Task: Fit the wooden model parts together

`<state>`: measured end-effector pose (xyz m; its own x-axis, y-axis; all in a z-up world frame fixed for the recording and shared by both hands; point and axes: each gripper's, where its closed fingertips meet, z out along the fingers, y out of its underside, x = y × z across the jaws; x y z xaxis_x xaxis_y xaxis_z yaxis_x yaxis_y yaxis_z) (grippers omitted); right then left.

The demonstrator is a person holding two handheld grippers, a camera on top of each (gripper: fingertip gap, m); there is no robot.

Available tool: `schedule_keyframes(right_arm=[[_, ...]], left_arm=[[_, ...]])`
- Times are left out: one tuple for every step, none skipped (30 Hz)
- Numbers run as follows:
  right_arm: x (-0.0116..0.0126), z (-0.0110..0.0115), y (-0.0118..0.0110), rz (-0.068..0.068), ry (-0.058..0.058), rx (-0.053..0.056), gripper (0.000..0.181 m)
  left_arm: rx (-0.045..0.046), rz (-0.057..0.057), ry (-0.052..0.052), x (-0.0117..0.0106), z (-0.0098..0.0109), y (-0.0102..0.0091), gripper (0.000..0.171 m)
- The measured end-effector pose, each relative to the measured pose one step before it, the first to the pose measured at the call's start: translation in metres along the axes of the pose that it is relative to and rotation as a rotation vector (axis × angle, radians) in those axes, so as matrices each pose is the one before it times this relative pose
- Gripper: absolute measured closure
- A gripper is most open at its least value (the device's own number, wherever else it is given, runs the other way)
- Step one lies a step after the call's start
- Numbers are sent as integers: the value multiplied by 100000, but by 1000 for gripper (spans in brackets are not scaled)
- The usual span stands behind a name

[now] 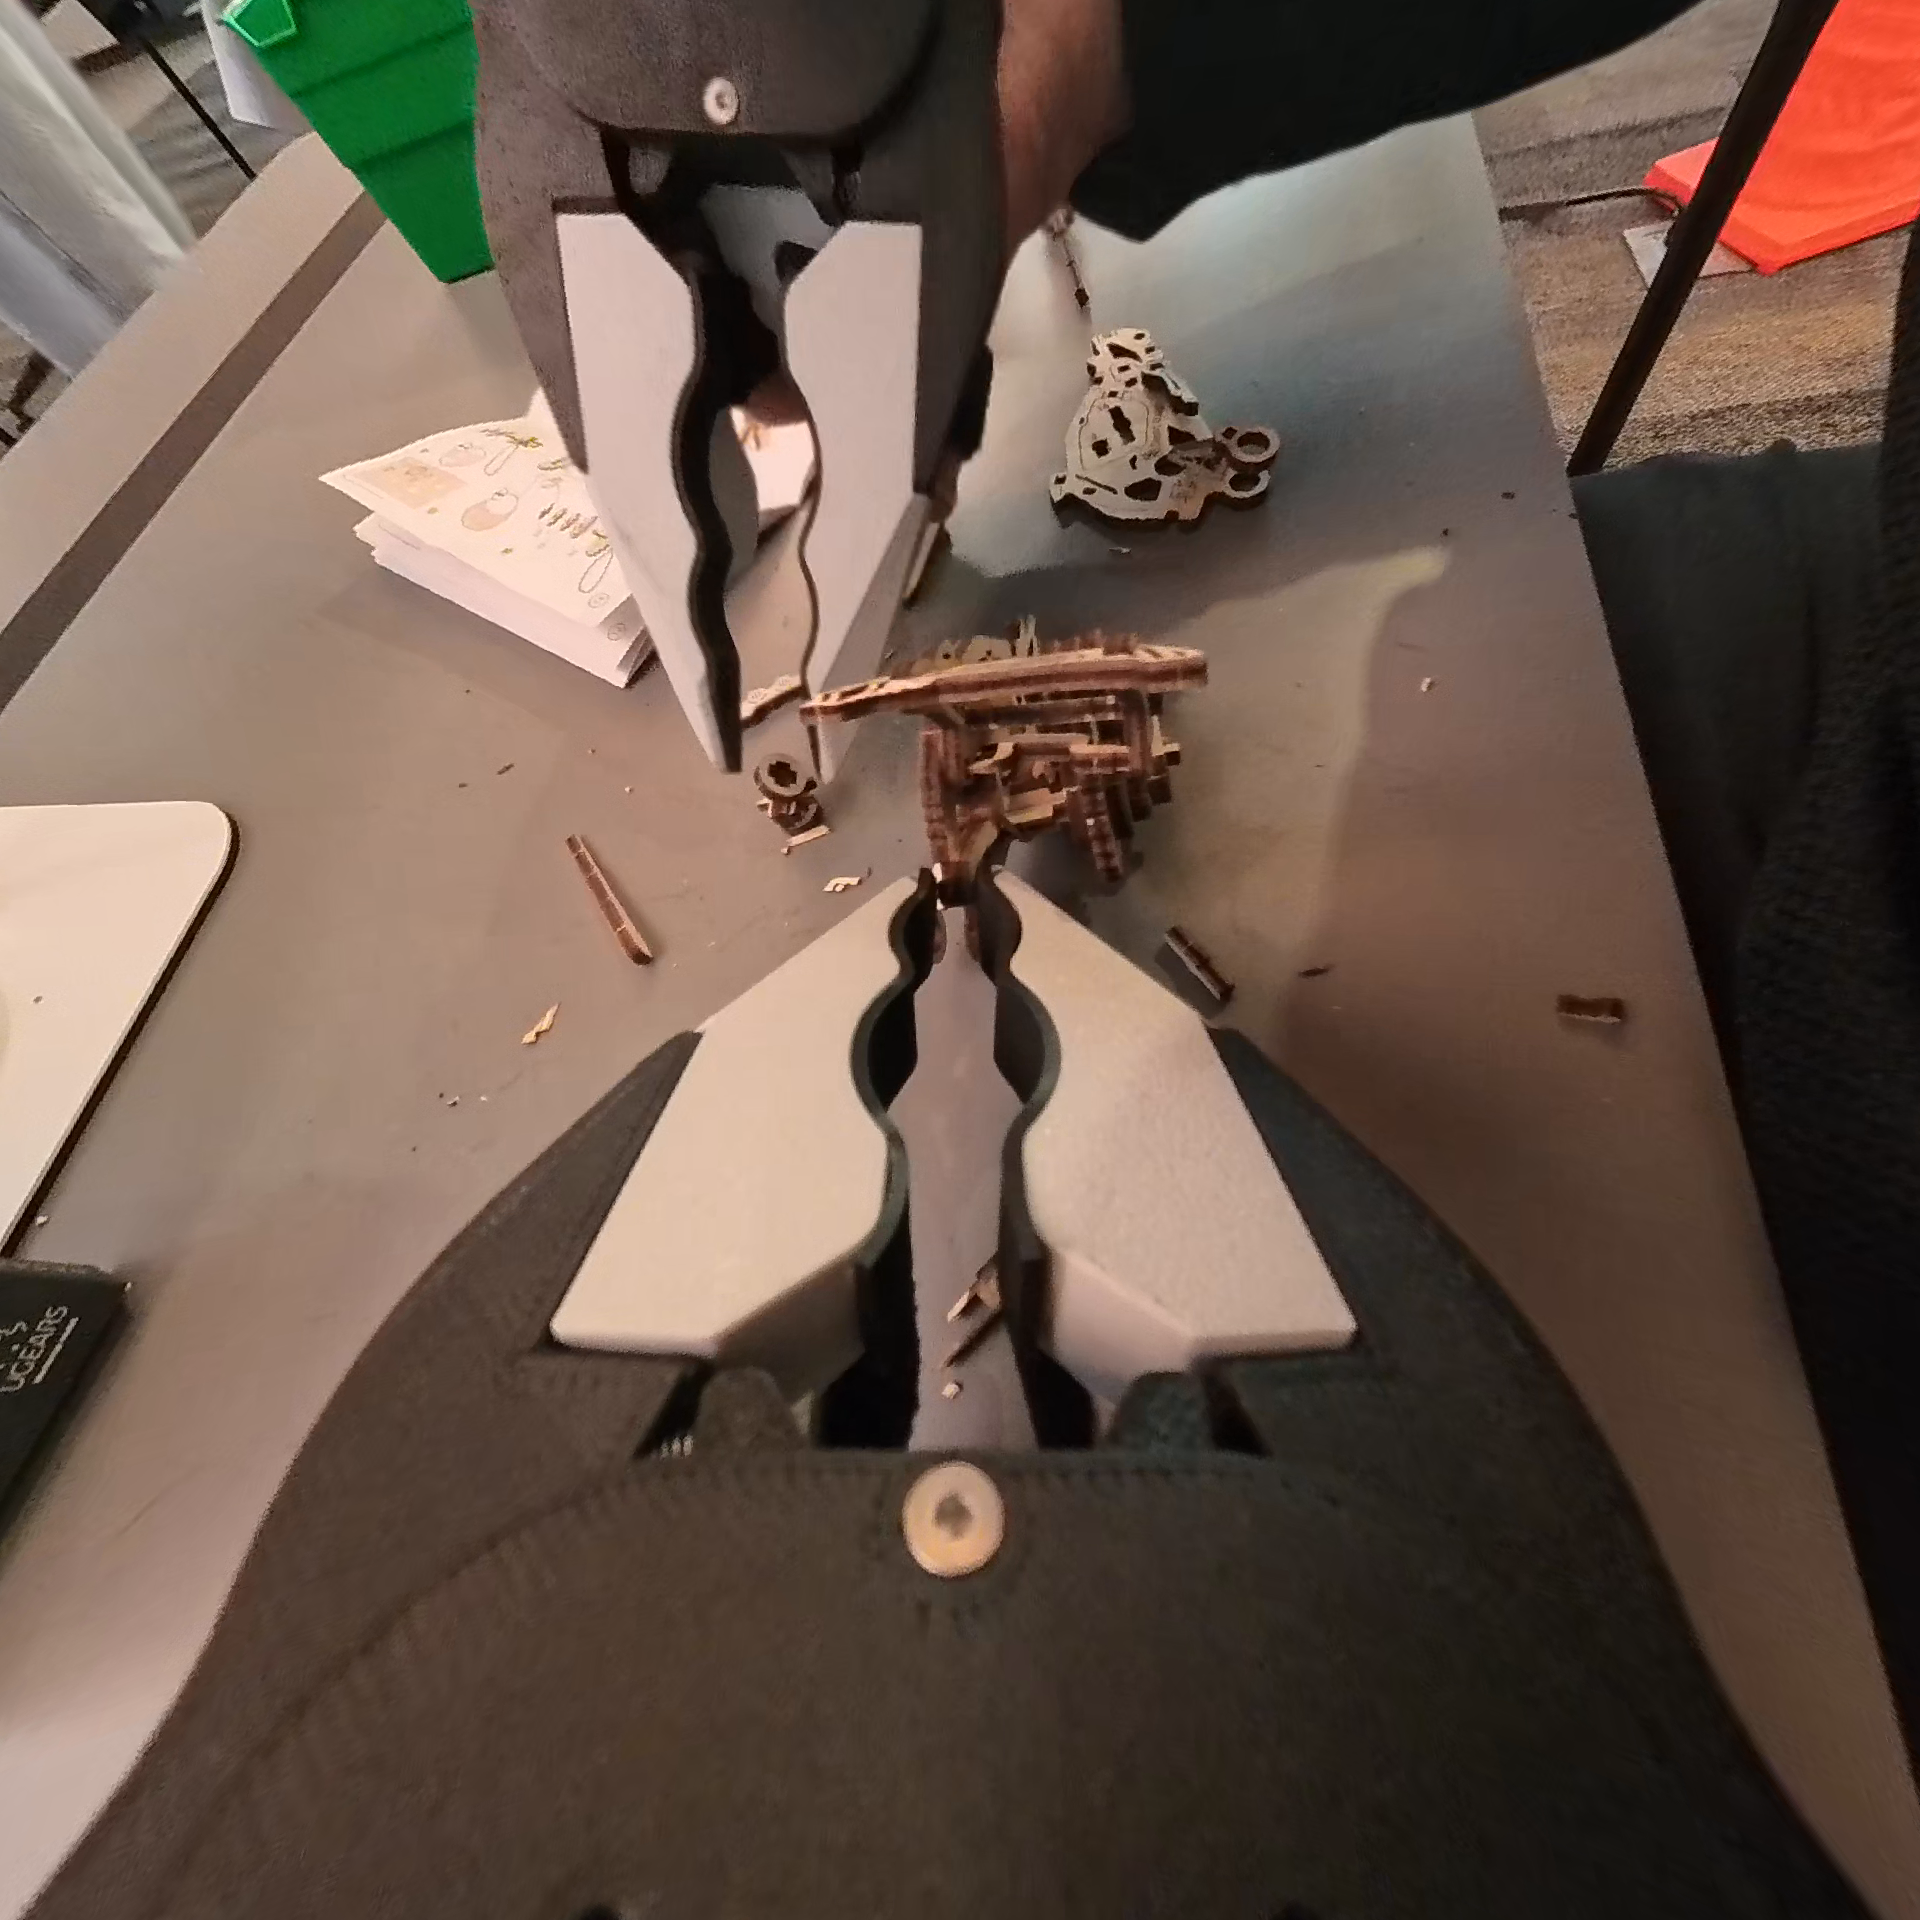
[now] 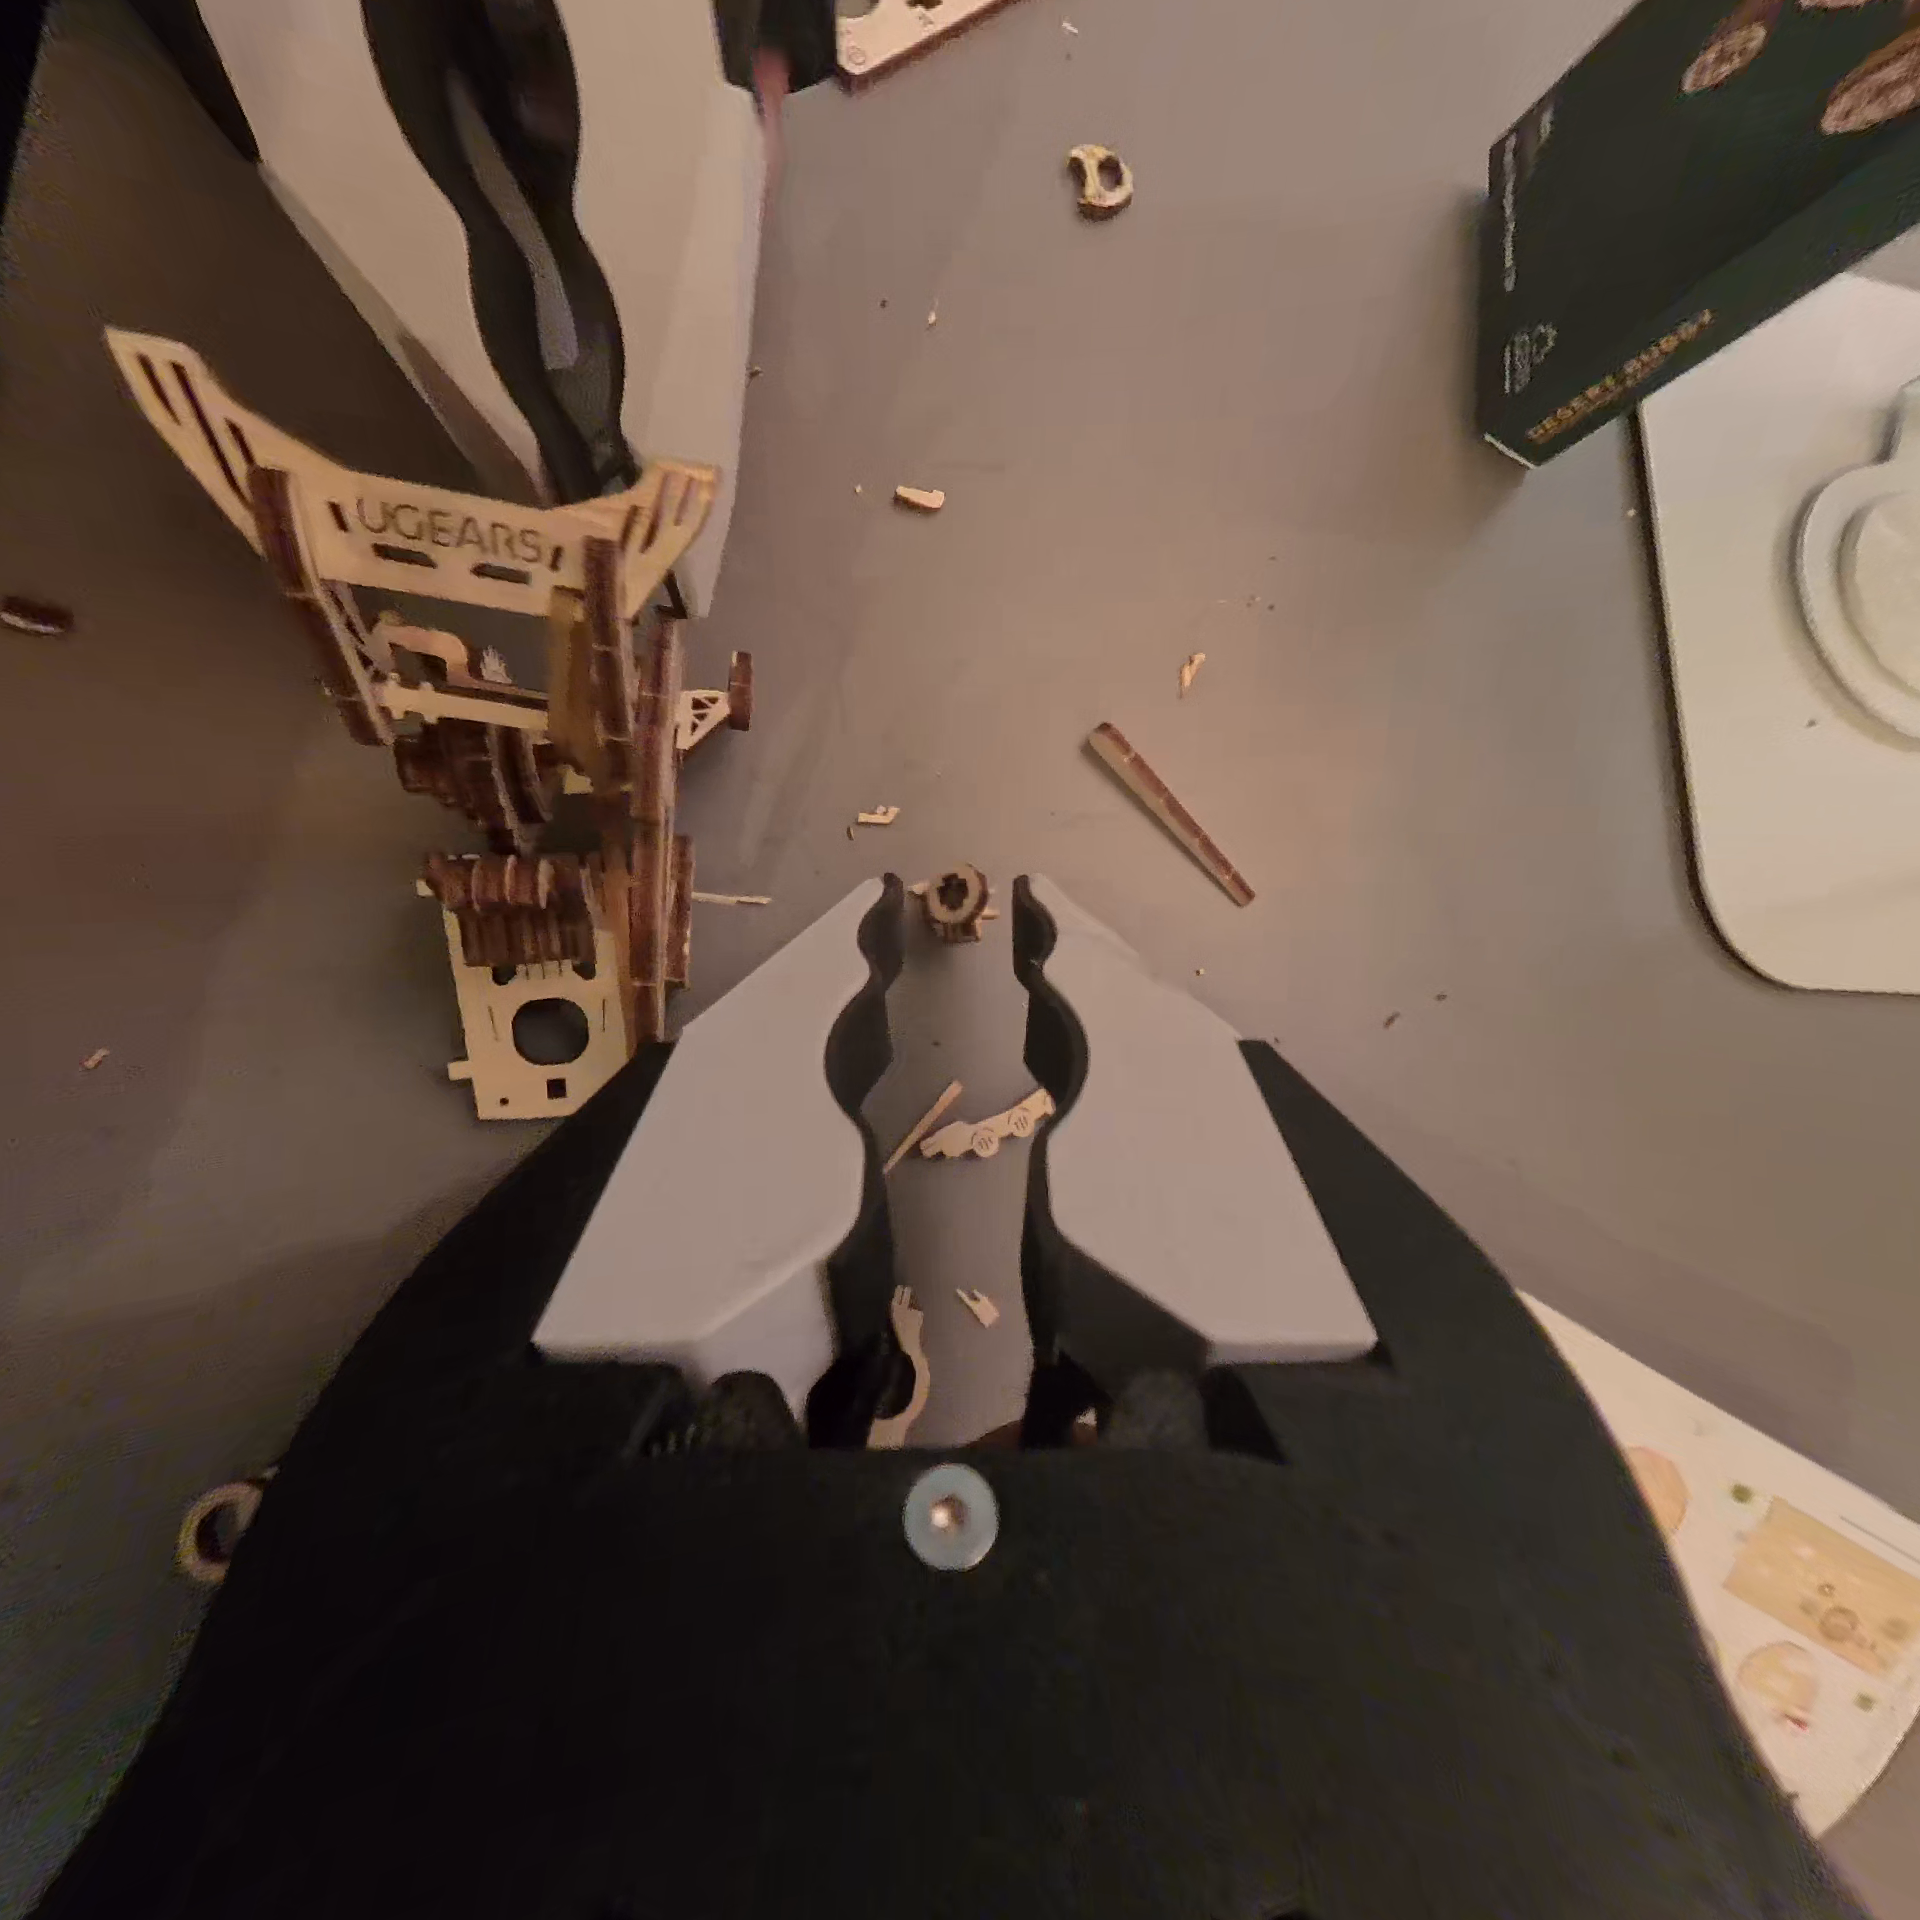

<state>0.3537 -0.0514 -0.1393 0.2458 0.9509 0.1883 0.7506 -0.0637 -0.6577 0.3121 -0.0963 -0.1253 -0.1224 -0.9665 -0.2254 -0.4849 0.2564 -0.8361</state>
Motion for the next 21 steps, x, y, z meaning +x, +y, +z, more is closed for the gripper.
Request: schedule_keyframes(right_arm=[[-40, 157, -78, -1649, 964, 243, 165], [64, 163, 117, -1093, 1185, -844, 165], [25, 146, 193, -1120, 602, -1117, 166], [2, 88, 71, -576, 281, -231, 169], [-2, 64, 19, 187, -103, 185, 170], [6, 58, 96, 141, -226, -335, 171], [43, 19, 71, -171, 138, -179, 172], [31, -20, -26, 155, -37, 317, 173], [27, -54, -78, 468, -261, 578, 173], [59, -66, -81, 673, -267, 598, 173], [28, -74, -58, 919, -681, 571, 173], [12, -41, 14, 1086, -934, 150, 173], [-12, -20, 43, 1035, -1125, -48, 173], [-69, -12, 12, 1202, -1665, 86, 173], [-113, 11, 12, 1382, -2053, 85, 173], [-73, 30, 30, 1397, -1745, -187, 173], [14, 25, 11, 1077, -1210, -164, 173], [15, 19, -5, 938, -1108, -211, 173], [54, 6, 8, 934, -791, -520, 173], [64, 26, 35, 736, -696, -685, 173], [36, 33, 55, 690, -838, -741, 173]], left_arm=[[-12, 101, -98, -1, -1, -3, 166], [-2, 22, -99, -15, 0, 0, 166], [-54, 11, -35, 5, 10, 8, 166], [-60, 39, -25, 2, 4, 1, 166], [-93, 74, -2, 5, 7, 14, 166], [-139, 45, 14, 8, 12, 15, 166], [-84, 6, 69, 9, 16, 10, 166], [-41, -18, 75, 11, 6, 1, 166], [-54, -60, 77, 4, 5, 5, 166], [-22, -47, 43, 9, -2, 3, 166], [6, -44, 36, -1, 0, 2, 166], [-17, -49, 54, 0, 8, 0, 166], [10, -9, 29, 4, -13, -5, 166], [33, 56, 10, 7, 2, -7, 166], [19, 28, -10, 8, -7, 0, 166], [39, -28, 9, 1, -2, -14, 166], [38, -36, 42, 0, -6, 2, 166], [15, -18, -8, 0, 1, -2, 166], [55, 17, -18, 5, -10, -14, 166], [61, 17, 0, 0, -4, -4, 166], [-21, -34, 47, 9, -1, 3, 166]])
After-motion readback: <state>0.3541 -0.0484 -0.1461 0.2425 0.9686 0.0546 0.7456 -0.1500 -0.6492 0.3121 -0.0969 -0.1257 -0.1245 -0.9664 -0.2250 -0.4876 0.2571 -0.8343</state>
